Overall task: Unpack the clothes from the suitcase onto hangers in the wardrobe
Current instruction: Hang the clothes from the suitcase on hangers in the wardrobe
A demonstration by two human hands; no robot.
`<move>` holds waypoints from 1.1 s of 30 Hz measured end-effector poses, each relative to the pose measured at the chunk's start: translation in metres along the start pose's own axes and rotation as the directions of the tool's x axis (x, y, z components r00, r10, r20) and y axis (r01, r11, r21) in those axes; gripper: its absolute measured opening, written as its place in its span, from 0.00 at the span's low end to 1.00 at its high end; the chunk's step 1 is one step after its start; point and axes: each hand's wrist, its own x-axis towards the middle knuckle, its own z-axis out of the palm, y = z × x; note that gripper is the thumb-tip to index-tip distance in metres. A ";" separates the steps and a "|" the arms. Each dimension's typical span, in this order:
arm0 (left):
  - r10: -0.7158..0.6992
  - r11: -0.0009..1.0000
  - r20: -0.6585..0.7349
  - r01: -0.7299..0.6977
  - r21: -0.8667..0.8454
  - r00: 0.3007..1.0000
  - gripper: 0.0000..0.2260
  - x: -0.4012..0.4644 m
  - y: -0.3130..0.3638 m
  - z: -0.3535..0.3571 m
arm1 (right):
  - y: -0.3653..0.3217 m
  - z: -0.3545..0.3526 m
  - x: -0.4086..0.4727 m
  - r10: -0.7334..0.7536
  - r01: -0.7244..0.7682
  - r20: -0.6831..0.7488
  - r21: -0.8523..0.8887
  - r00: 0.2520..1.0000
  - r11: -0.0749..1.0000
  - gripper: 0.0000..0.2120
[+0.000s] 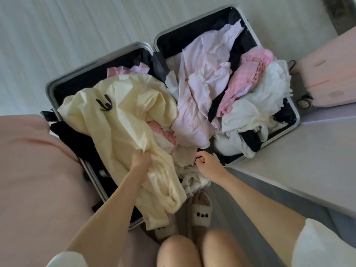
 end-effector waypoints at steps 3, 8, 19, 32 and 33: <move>0.029 0.985 0.029 -0.023 -0.170 0.999 0.05 -0.058 0.037 -0.012 | -0.021 -0.015 -0.042 -0.036 0.036 -0.003 -0.005 0.999 0.999 0.22; 0.249 0.951 -0.031 -0.251 -0.179 0.968 0.08 -0.159 0.100 -0.047 | -0.063 -0.042 -0.113 -0.164 0.164 0.004 -0.080 0.986 0.983 0.37; 0.364 0.875 0.031 -0.331 -0.353 0.931 0.08 -0.368 0.171 -0.109 | -0.140 -0.089 -0.298 -0.194 0.276 -0.407 0.153 0.893 0.949 0.11; 0.616 0.607 0.254 -0.655 0.451 0.746 0.13 -0.547 0.087 -0.072 | -0.004 -0.119 -0.500 -0.163 0.236 -0.444 0.115 0.881 0.965 0.11; 0.626 0.548 0.300 -0.679 0.488 0.720 0.14 -0.567 0.073 -0.057 | 0.019 -0.121 -0.518 -0.134 0.226 -0.484 0.138 0.865 0.964 0.12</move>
